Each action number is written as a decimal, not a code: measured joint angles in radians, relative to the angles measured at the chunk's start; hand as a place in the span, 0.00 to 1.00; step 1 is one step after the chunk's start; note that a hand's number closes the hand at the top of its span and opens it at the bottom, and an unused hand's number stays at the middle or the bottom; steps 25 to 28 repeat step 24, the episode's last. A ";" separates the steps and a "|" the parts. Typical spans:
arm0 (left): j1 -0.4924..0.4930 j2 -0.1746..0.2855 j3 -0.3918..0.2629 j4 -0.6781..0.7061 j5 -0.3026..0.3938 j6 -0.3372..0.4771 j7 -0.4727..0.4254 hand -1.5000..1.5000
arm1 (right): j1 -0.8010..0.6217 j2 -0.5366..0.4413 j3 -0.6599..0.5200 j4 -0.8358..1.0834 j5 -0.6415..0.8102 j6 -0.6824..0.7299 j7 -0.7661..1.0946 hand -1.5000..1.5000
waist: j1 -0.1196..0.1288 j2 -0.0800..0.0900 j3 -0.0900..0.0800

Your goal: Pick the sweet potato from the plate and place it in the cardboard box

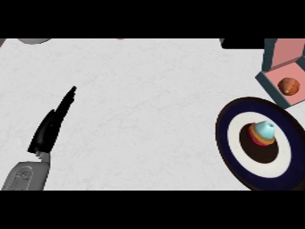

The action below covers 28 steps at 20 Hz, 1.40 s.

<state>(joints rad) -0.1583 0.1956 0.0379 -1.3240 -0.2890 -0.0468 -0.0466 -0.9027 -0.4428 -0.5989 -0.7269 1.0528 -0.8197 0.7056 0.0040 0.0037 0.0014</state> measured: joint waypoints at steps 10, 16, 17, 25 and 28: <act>0.025 0.017 0.021 -0.025 0.012 -0.015 0.006 0.50 | 0.304 0.071 -0.034 -0.340 -0.180 -0.141 -0.189 0.00 | -0.016 -0.008 -0.001; 0.026 0.005 0.021 -0.023 0.012 -0.016 0.008 0.50 | 0.515 0.129 -0.046 -0.565 -0.256 -0.172 -0.234 0.00 | -0.017 -0.007 -0.001; 0.034 0.014 0.023 -0.023 0.014 -0.025 0.000 0.50 | 0.553 0.150 -0.044 -0.609 -0.260 -0.175 -0.236 0.00 | -0.016 -0.007 -0.002; 0.044 0.022 0.033 -0.051 0.016 -0.047 0.014 0.50 | 0.770 0.208 -0.033 -0.828 -0.321 -0.143 -0.231 0.00 | -0.010 -0.006 -0.001; 0.044 0.022 0.033 -0.051 0.016 -0.047 0.014 0.50 | 0.770 0.208 -0.033 -0.828 -0.321 -0.143 -0.231 0.00 | -0.010 -0.006 -0.001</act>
